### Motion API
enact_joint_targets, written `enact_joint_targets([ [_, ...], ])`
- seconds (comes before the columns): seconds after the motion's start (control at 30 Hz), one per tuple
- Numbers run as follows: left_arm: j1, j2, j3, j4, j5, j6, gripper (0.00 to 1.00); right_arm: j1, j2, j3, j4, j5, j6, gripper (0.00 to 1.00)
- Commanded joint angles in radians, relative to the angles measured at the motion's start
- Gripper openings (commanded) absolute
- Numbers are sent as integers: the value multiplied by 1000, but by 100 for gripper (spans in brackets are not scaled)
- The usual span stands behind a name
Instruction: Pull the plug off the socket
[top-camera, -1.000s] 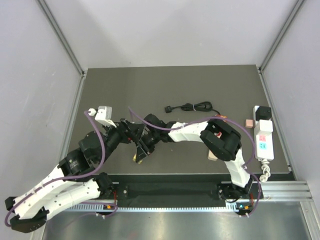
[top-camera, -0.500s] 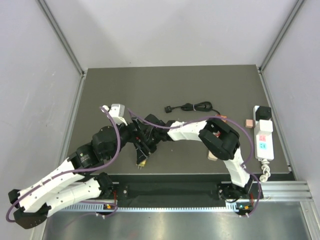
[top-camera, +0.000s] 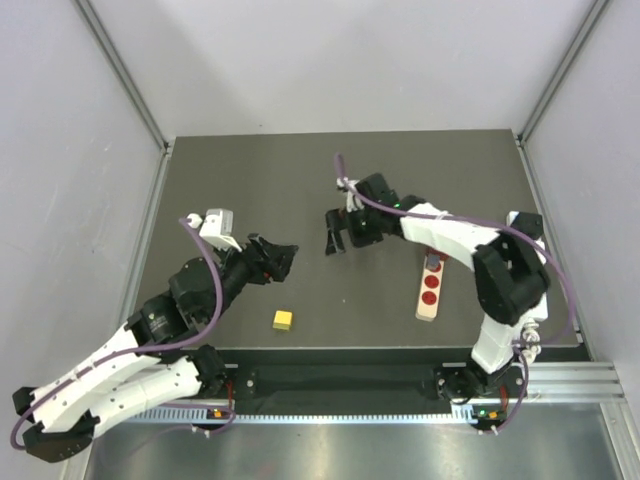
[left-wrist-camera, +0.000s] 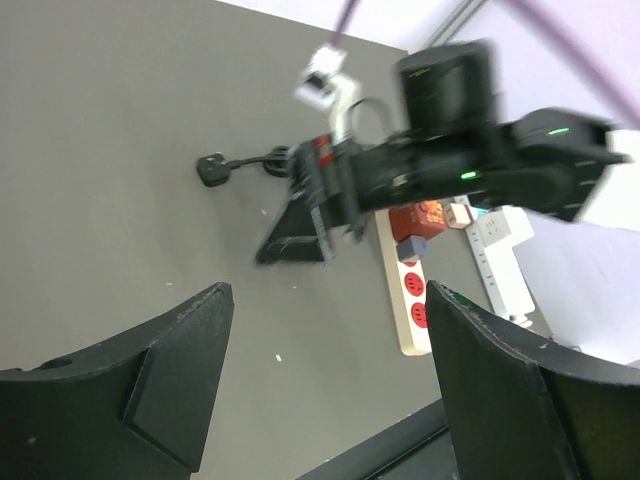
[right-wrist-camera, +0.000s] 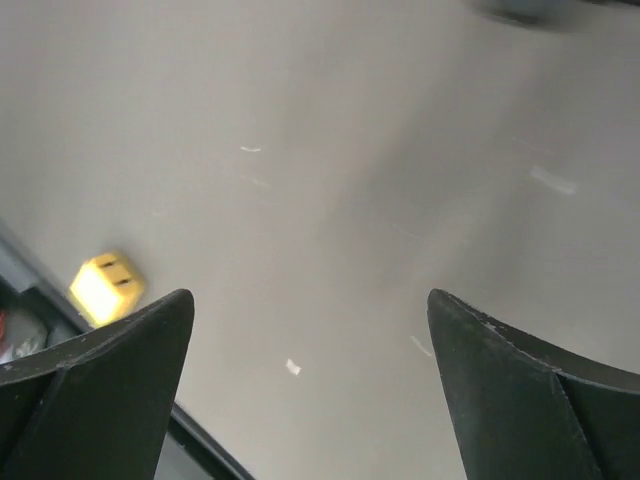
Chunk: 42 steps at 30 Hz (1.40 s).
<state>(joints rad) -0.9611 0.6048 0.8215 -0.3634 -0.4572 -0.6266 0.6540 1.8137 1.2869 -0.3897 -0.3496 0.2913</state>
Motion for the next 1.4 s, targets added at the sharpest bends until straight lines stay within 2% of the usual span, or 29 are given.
enact_joint_targets([
  [0.0,-1,47,-38,110,49,-21,81,-10,-158,-18,-171,257,6,100],
  [0.03,1,61,-59,135,69,-22,81,-26,-183,-30,-198,373,46,100],
  [0.13,1,134,-90,223,162,-45,81,-59,-282,-95,-304,592,150,100],
  [0.23,1,267,-113,332,277,-73,80,-89,-469,-220,-325,719,257,100],
  [0.33,1,373,-104,405,403,-93,77,-105,-598,-352,-310,776,340,100],
  [0.37,1,454,-99,441,441,-97,77,-112,-670,-380,-308,776,360,100],
  [0.4,1,496,-91,458,522,-110,75,-122,-700,-405,-302,775,377,100],
  [0.47,1,605,-65,507,596,-117,71,-152,-755,-475,-275,747,390,94],
  [0.63,1,817,1,581,775,-150,69,-215,-737,-555,-216,715,382,79],
  [0.77,1,918,33,629,865,-186,67,-228,-692,-567,-118,699,352,74],
  [1.0,-1,997,-10,747,904,-262,63,-228,-610,-551,-40,692,325,68],
  [1.13,-1,1029,-10,770,914,-274,62,-228,-548,-540,-21,698,324,58],
  [1.37,-1,1098,21,820,940,-301,60,-228,-493,-541,12,736,305,56],
])
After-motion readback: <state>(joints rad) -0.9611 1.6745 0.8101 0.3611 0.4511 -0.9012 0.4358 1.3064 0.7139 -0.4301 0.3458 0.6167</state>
